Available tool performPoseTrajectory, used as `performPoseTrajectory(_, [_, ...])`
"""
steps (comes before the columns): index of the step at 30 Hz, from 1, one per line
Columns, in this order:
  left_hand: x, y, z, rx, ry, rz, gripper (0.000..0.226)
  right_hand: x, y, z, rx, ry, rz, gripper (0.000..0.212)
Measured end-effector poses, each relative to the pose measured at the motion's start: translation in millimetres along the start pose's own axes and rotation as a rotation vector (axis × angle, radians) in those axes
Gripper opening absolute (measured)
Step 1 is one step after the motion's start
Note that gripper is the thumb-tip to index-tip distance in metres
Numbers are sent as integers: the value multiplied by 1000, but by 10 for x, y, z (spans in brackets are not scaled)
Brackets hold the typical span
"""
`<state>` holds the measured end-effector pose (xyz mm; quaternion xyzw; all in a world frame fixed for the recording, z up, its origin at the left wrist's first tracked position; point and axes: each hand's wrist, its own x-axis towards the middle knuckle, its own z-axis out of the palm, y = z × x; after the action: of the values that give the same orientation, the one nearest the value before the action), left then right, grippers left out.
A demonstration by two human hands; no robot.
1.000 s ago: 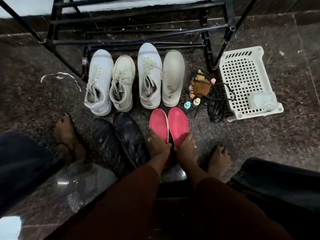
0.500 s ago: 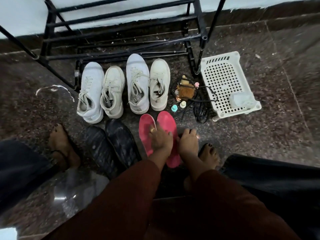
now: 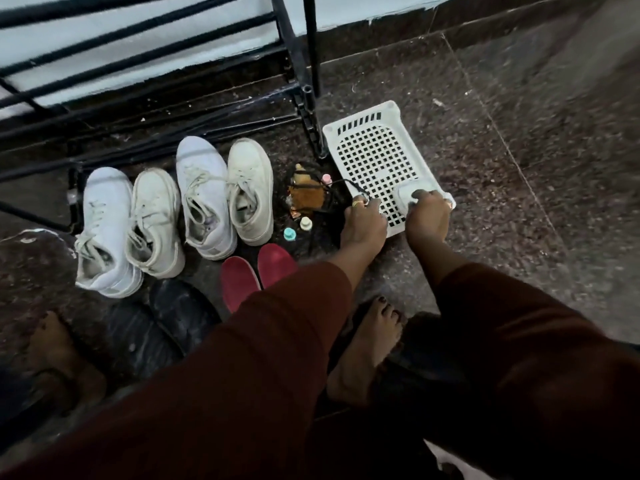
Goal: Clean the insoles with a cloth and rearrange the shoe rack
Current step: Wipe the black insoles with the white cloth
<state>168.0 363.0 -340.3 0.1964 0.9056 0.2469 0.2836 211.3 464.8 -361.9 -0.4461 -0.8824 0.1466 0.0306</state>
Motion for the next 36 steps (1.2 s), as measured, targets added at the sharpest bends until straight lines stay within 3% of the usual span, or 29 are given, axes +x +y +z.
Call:
performPoseTrajectory(13, [253,14,193,46,10,100,35,590,45,85,126,-242,-210,37])
performPoseTrajectory(20, [266,-24,292,48,13,100,34,600,-27,156,159,-159,36,27])
performPoseTrajectory(24, [255,-60,349,45,28,107,34,570,14,216,158,-217,8,23])
performPoseTrajectory(36, [215,-151,348,-25,-1,36,37,552,35,273,-13,-183,-123,24])
